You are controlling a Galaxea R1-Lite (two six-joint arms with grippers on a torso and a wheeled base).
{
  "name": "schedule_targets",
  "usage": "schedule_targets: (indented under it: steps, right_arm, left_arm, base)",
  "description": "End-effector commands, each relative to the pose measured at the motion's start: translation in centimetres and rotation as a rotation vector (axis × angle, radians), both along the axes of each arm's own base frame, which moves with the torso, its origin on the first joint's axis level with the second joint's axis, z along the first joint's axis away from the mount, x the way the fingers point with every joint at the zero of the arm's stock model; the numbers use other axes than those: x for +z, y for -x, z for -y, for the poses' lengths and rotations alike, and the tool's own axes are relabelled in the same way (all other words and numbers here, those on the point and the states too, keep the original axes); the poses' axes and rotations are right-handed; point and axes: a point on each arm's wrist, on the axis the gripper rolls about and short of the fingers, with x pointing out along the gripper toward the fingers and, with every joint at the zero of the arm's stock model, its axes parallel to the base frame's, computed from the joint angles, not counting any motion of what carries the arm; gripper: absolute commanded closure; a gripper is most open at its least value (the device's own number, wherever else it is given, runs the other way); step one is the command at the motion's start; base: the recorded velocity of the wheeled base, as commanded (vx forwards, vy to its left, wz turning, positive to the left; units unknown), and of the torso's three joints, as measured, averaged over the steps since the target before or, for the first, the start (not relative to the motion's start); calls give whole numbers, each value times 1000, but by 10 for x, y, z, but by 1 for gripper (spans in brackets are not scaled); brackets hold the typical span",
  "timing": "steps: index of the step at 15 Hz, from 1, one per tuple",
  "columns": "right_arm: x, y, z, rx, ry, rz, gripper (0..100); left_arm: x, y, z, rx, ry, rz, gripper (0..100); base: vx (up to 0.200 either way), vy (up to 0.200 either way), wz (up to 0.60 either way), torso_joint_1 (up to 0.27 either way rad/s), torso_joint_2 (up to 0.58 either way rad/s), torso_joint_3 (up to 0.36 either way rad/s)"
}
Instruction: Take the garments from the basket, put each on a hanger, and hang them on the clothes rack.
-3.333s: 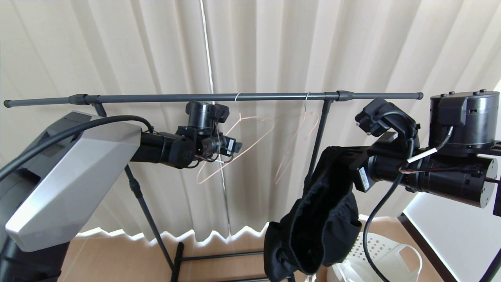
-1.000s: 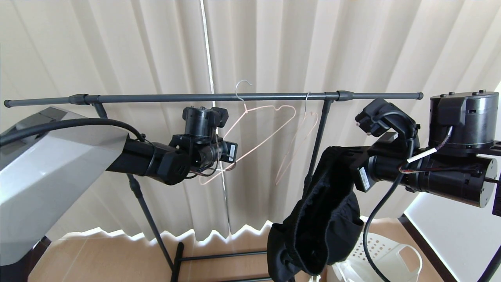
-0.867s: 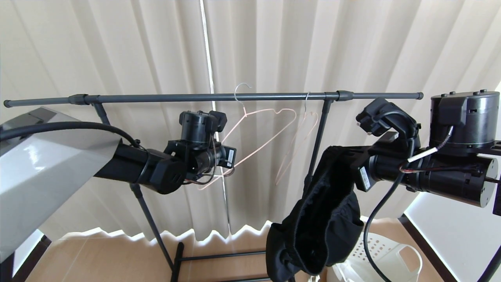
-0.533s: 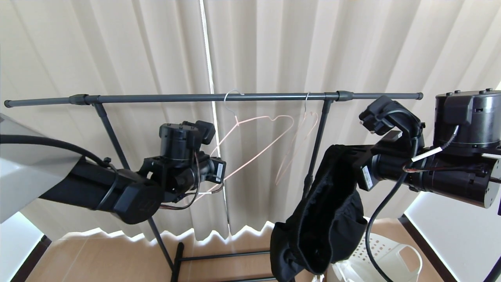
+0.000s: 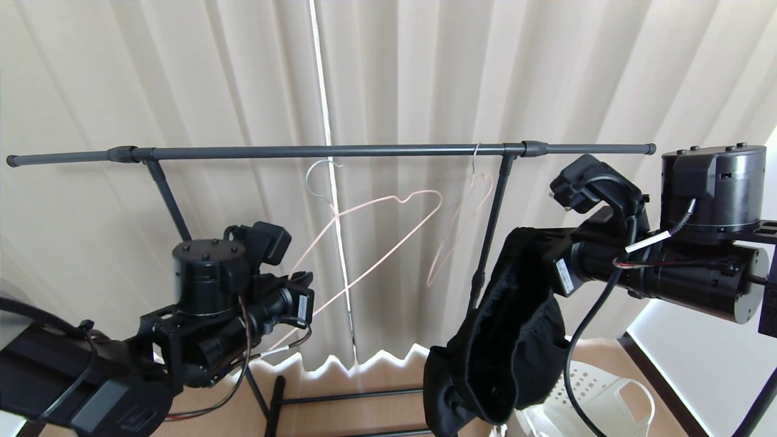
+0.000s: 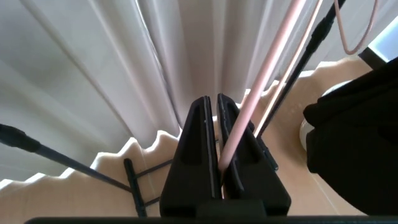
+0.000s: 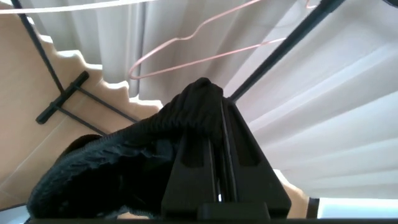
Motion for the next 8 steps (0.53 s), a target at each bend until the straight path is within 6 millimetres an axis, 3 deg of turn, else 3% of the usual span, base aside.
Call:
schedule_targets:
  steps: [1,8]
  right_arm:
    - [-1,-3,-1,-11,6,-1,100]
    - [-7,-26,-9,-199,40,86,100]
  left_arm:
    - [-11,21,-10,-5,3,7,100]
    - [-28,77,-38,-82,-81,140,100]
  base:
    - [0,0,0,0,0,0]
    - [0,0,0,0,0,0]
